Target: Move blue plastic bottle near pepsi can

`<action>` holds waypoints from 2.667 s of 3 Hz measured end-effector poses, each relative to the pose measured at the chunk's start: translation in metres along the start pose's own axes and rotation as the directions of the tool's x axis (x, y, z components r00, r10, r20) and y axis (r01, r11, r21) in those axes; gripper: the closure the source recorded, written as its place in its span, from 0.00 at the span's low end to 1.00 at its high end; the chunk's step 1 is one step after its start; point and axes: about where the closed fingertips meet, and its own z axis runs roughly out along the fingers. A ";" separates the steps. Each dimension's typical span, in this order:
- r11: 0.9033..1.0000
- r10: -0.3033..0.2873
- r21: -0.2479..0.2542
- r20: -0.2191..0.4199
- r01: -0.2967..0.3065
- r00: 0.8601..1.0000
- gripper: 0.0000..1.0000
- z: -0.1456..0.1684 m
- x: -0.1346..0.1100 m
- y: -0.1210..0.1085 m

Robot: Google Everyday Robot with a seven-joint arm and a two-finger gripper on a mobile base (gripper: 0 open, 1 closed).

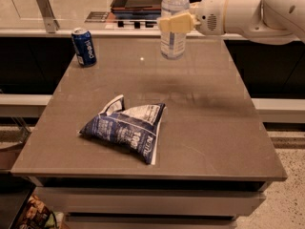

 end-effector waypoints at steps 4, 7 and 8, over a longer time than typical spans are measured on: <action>0.994 -0.019 0.108 0.175 0.000 0.984 1.00 0.119 -0.024 0.004; 0.989 -0.044 0.143 0.026 0.040 0.999 1.00 0.177 0.013 0.012; 0.993 -0.040 0.116 0.041 0.035 0.998 1.00 0.192 0.022 0.013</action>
Offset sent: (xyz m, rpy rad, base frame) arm 0.0542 0.0871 0.0051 0.1839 -0.1189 -0.1357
